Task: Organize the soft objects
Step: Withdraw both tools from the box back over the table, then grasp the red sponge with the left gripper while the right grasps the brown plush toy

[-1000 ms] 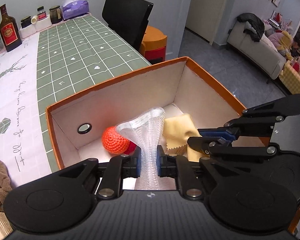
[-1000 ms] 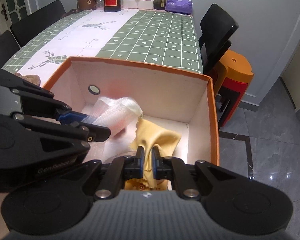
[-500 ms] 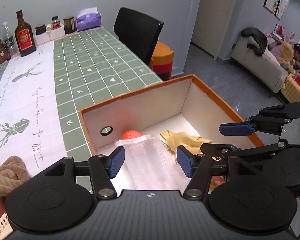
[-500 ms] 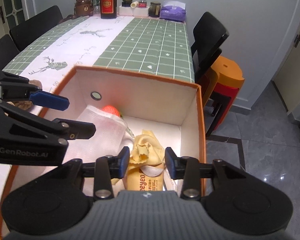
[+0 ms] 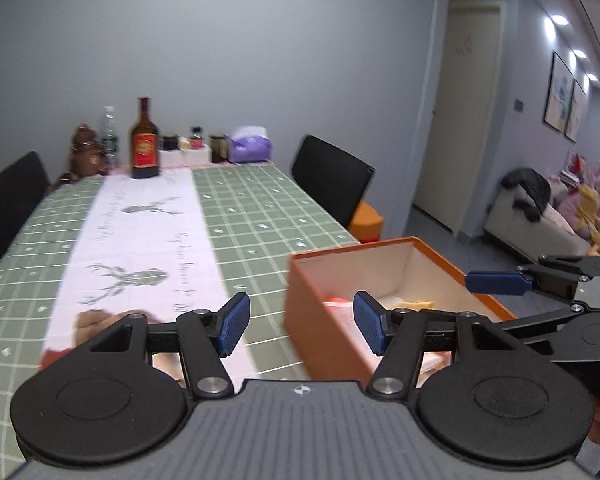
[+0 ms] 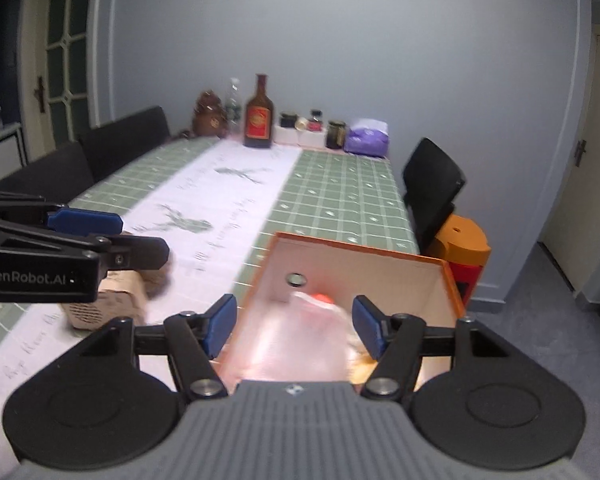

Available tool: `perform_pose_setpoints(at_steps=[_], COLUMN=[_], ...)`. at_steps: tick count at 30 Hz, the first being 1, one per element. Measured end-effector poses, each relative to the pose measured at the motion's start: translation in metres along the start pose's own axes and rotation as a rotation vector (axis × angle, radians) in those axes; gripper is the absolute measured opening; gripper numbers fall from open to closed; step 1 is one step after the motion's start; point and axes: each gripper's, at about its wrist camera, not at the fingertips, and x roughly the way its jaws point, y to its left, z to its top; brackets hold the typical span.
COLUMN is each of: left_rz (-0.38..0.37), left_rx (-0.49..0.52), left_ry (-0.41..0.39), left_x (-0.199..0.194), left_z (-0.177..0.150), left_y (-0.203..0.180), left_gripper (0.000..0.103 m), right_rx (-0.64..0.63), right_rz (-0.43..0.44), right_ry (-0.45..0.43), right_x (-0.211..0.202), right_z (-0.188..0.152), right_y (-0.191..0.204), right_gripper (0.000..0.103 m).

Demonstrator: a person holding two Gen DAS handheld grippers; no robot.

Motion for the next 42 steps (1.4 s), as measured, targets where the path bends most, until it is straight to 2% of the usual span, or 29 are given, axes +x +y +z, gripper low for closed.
perform_pose_setpoints(at_steps=[4,10,16,20,27,32,37,42], left_rz=[0.065,0.149,0.180,0.184,0.198,0.175,0.193,0.240], left_rx=[-0.064,-0.144,-0.203,-0.231,-0.268,-0.295,-0.305,-0.334], left_ry=[-0.026,-0.006,0.041,0.054,0.084,0.096,0.117,0.132], left_x=[-0.024,-0.048,-0.056,-0.061,-0.052,-0.040,-0.022,0.001], left_z=[-0.022,-0.060,-0.091,-0.100,-0.087,-0.070,-0.053,-0.047], left_y=[0.029,0.072,0.108,0.125,0.158,0.177,0.192,0.209], left_gripper=[0.070,0.070,0.070,0.070,0.070,0.072,0.075,0.075], right_rx=[0.003,-0.009,-0.010,-0.017,-0.098,-0.113,-0.159,-0.194], right_rz=[0.069,0.165,0.192,0.202,0.203,0.232,0.243,0.303], right_ry=[-0.048,-0.047,-0.018,0.021,0.076,0.110,0.146,0.196], right_x=[-0.007,-0.002,0.015,0.029,0.050,0.069,0.101,0.142], right_z=[-0.018,-0.042,-0.062,-0.062,-0.037,-0.007,0.024,0.047], right_y=[0.044,0.106,0.144,0.157,0.170,0.172,0.183,0.193], right_gripper=[0.066,0.066,0.069,0.071,0.072,0.076,0.076,0.076])
